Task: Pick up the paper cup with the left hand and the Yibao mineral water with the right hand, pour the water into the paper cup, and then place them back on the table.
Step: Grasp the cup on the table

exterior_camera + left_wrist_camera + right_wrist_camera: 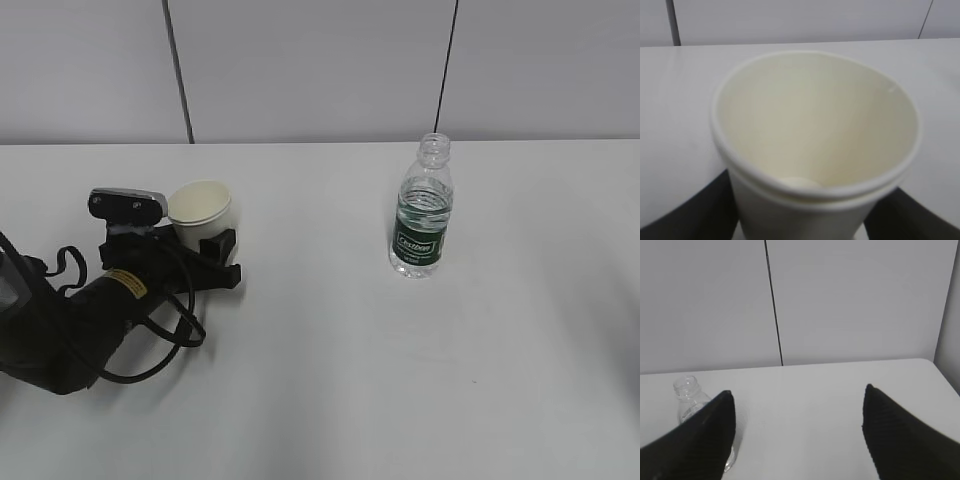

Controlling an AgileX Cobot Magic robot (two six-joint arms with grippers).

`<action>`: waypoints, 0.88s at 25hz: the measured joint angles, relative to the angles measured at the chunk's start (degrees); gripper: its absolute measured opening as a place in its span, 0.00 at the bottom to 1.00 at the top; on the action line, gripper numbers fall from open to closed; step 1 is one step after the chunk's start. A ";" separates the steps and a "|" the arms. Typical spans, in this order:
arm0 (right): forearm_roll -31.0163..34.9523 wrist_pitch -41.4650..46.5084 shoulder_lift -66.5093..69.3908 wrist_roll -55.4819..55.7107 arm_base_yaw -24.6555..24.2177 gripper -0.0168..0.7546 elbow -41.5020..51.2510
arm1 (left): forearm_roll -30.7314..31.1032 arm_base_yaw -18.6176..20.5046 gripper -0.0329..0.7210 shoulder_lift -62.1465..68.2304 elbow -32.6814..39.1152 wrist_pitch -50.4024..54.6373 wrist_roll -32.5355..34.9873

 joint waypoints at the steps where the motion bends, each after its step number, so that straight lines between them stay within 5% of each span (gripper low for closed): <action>1: 0.00 -0.84 1.57 0.41 0.00 0.78 0.00 | 0.00 0.00 0.63 0.00 0.00 0.00 0.00; 8: -2.27 -9.79 13.54 1.66 0.83 0.78 0.00 | 0.00 0.00 0.63 0.00 0.00 -0.05 0.00; 22: -23.15 -45.58 41.70 11.55 4.27 0.78 0.00 | 0.00 0.00 0.63 0.00 0.00 -0.05 0.00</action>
